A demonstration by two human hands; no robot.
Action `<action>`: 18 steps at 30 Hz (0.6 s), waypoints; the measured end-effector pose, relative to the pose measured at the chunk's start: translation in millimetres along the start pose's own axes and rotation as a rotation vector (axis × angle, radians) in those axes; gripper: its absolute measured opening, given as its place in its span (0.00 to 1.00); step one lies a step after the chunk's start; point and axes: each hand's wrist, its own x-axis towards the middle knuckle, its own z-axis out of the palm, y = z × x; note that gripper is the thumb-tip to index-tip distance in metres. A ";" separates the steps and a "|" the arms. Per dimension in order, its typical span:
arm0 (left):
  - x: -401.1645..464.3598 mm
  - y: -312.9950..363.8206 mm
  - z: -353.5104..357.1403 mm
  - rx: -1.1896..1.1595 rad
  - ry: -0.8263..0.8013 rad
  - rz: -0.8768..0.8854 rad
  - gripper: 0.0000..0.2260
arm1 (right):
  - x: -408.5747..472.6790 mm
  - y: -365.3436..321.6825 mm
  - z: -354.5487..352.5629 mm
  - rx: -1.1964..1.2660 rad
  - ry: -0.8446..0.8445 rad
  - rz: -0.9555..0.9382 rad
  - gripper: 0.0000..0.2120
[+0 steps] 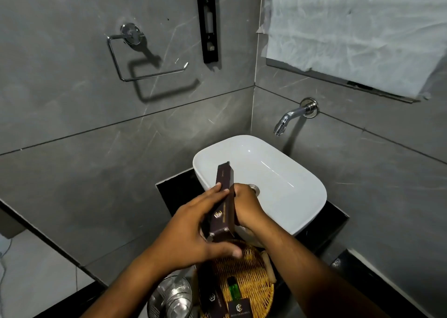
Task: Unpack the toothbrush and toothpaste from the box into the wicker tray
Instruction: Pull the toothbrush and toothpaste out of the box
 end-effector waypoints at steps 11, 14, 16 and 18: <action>27.3 -3.8 3.9 -0.224 0.365 -0.485 0.17 | -5.7 10.9 1.2 -0.823 0.040 -0.403 0.05; 27.6 -19.1 -3.2 -0.448 0.184 -0.639 0.14 | -11.6 8.8 2.1 -0.992 0.067 -0.575 0.06; 24.2 -27.9 -1.7 -0.580 0.114 -0.696 0.16 | -15.7 6.8 6.5 -1.008 0.037 -0.630 0.07; 22.6 -34.8 3.1 -0.665 0.103 -0.737 0.12 | -16.7 6.5 10.4 -1.011 0.020 -0.681 0.07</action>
